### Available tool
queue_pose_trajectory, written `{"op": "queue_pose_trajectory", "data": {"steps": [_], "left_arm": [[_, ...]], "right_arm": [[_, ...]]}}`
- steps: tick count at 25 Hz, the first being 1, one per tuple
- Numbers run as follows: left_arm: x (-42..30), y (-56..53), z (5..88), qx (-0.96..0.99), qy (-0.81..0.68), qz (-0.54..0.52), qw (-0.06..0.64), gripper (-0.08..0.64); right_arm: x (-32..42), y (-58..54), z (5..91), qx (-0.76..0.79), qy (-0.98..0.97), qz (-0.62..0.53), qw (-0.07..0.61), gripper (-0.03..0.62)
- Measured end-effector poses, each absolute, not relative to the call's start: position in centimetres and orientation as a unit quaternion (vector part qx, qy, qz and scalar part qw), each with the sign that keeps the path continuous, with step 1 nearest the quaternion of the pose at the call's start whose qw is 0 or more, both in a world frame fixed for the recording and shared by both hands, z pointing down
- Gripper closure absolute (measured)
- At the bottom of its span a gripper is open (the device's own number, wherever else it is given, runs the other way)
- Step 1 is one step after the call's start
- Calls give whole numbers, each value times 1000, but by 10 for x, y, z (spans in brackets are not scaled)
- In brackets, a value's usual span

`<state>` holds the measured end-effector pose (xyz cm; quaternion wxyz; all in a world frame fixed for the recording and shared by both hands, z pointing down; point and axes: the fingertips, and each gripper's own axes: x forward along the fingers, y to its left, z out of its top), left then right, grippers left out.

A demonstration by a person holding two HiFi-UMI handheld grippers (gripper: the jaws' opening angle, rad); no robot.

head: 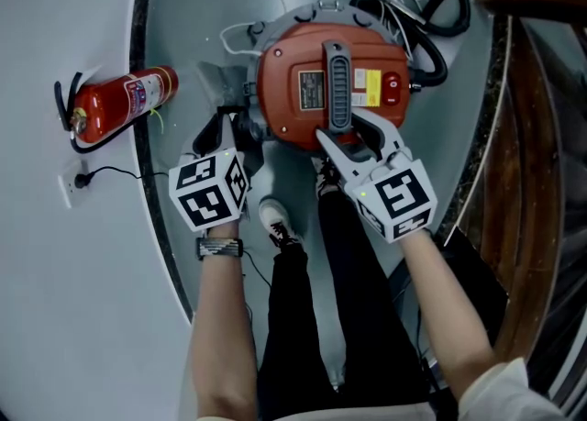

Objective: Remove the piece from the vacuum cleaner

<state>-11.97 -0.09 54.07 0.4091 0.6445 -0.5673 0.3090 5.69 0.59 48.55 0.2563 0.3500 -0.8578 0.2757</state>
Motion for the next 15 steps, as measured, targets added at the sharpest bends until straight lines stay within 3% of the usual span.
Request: {"op": "queue_pose_trajectory", "data": {"steps": [15], "left_arm": [[-127,0,542,605,-607,224,465,538]], "right_arm": [[56,5,485,348,-860,275,252,402]]}}
